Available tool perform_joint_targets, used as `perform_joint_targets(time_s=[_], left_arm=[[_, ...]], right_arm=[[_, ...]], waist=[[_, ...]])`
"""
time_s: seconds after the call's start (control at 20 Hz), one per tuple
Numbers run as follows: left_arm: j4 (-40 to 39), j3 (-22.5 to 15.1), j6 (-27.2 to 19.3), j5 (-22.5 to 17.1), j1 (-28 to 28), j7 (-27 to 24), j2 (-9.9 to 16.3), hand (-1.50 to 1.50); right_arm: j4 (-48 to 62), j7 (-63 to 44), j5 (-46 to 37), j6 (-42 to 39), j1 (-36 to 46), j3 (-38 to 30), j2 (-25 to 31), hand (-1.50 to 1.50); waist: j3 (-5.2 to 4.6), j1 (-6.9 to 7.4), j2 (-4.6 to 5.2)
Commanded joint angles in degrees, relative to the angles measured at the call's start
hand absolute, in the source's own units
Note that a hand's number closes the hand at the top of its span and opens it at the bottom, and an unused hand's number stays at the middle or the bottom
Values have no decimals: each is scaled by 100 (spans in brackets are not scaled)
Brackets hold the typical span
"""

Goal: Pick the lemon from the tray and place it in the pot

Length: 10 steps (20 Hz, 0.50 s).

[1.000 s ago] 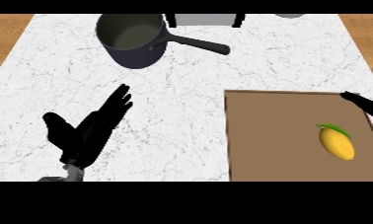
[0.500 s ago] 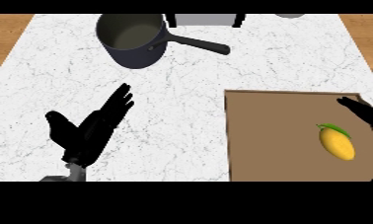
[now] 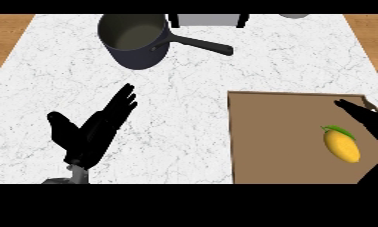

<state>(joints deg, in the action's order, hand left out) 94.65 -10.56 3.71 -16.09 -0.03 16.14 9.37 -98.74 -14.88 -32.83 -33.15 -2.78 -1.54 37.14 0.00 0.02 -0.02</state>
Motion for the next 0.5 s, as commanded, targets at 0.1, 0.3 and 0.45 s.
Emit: perform_joint_targets(time_s=[0.1, 0.3, 0.45], left_arm=[[76, 91, 69, 107, -92, 197, -162, 0], [5, 404, 387, -31, 48, 38, -29, 0], [378, 351, 192, 18, -96, 604, -40, 0]], right_arm=[[86, 246, -371, -3, -144, -146, -411, -150], [183, 103, -606, -319, 169, -153, -495, -150], [896, 740, -1114, 371, -2, 23, -563, -150]], waist=[[0, -18, -2], [-1, -4, -1], [3, 7, 0]])
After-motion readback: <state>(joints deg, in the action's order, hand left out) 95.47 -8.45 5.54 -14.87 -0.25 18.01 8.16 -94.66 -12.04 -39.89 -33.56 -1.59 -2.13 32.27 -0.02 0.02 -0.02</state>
